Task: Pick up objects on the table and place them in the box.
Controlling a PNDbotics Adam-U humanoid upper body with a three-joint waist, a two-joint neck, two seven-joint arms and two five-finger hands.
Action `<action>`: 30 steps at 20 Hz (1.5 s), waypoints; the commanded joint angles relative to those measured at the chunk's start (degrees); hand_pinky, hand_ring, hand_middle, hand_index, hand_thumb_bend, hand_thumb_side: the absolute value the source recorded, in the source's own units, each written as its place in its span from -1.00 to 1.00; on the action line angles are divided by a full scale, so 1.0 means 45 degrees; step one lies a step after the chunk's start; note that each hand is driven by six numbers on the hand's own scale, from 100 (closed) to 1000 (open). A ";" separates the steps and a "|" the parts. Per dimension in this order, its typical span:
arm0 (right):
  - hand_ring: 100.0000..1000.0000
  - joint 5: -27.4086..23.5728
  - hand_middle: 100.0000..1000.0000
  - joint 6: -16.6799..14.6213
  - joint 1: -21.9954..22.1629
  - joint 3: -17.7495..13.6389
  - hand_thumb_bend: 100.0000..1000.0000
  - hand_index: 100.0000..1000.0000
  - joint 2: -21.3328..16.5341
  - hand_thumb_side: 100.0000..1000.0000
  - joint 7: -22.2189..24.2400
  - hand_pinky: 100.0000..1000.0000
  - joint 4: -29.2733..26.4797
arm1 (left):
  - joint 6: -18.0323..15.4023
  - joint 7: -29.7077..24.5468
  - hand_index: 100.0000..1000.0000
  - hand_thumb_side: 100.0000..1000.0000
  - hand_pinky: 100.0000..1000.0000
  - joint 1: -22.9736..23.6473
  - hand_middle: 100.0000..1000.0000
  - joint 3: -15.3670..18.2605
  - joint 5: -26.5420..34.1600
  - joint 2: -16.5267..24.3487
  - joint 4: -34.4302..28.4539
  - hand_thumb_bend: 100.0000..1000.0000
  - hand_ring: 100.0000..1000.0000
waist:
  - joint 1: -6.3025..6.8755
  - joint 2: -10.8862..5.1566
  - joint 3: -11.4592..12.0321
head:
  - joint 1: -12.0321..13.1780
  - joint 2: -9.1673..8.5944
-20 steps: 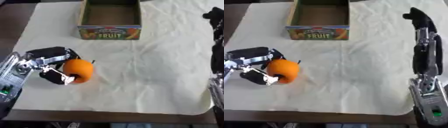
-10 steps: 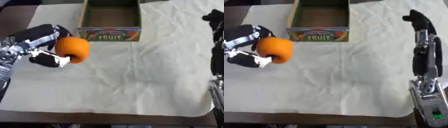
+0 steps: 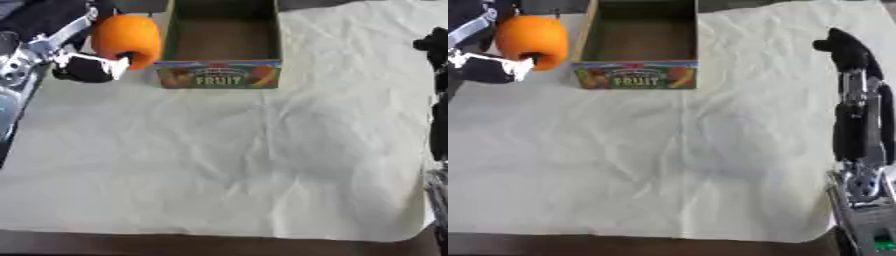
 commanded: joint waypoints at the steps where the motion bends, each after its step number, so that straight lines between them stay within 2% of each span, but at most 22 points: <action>1: 0.88 -0.0069 0.38 -0.0019 -0.0164 0.0069 -1.00 0.71 -0.0208 1.00 0.0076 1.00 -0.0260 | -0.0306 0.1008 0.32 -0.53 -0.66 -0.0828 -0.01 0.0412 -0.0376 0.0137 0.0805 -1.00 -0.36 | 0.0030 -0.0185 -0.0068 | 0.0136 -0.0132; 8: 0.89 -0.0078 0.38 -0.0029 -0.0254 0.0184 -1.00 0.72 -0.0229 1.00 0.0210 1.00 -0.0260 | -0.1243 0.2496 0.30 -0.54 -0.68 -0.2413 -0.02 0.0847 -0.1239 -0.0587 0.3642 -1.00 -0.36 | 0.0125 -0.0007 -0.0402 | 0.0479 -0.0269; 16: 0.88 -0.0119 0.38 -0.0268 -0.0499 0.0281 -1.00 0.72 -0.0237 1.00 0.0334 1.00 -0.0260 | -0.2215 0.5494 0.30 -0.57 -0.64 -0.3408 -0.01 0.1523 -0.3605 -0.1315 0.6124 -1.00 -0.32 | 0.0169 0.0221 -0.1028 | 0.0807 -0.0381; 19: 0.88 -0.0205 0.38 -0.0465 -0.0715 0.0363 -1.00 0.71 -0.0260 1.00 0.0413 1.00 -0.0260 | -0.2648 0.6265 0.31 -0.56 -0.62 -0.3555 0.01 0.1773 -0.4420 -0.1476 0.6701 -1.00 -0.30 | 0.0233 0.0359 -0.1452 | 0.1219 -0.0610; 25: 0.88 -0.0306 0.38 -0.0699 -0.1068 0.0552 -1.00 0.72 -0.0249 1.00 0.0660 1.00 -0.0260 | -0.3166 0.6998 0.32 -0.61 -0.57 -0.3792 0.05 0.2468 -0.5793 -0.1395 0.8151 -1.00 -0.29 | 0.0669 0.0726 -0.2914 | 0.2239 -0.1043; 26: 0.88 -0.0298 0.38 -0.0710 -0.1088 0.0570 -1.00 0.72 -0.0243 1.00 0.0689 1.00 -0.0260 | -0.3202 0.7119 0.35 -0.73 -0.53 -0.3824 0.08 0.2546 -0.6021 -0.1386 0.8327 -1.00 -0.25 | 0.0715 0.0767 -0.3041 | 0.2323 -0.1073; 27: 0.89 -0.0302 0.38 -0.0721 -0.1126 0.0599 -1.00 0.72 -0.0251 1.00 0.0717 1.00 -0.0260 | -0.3347 0.7162 0.36 -0.66 -0.50 -0.3839 0.10 0.2602 -0.6212 -0.1379 0.8543 -1.00 -0.23 | 0.0807 0.0837 -0.3215 | 0.2449 -0.1116; 30: 0.89 -0.0359 0.38 -0.0743 -0.1234 0.0670 -1.00 0.72 -0.0276 1.00 0.0792 1.00 -0.0260 | -0.3992 0.7126 0.38 -0.76 -0.33 -0.3867 0.16 0.2726 -0.6709 -0.1300 0.9062 -1.00 -0.11 | 0.0967 0.0952 -0.3491 | 0.2624 -0.1172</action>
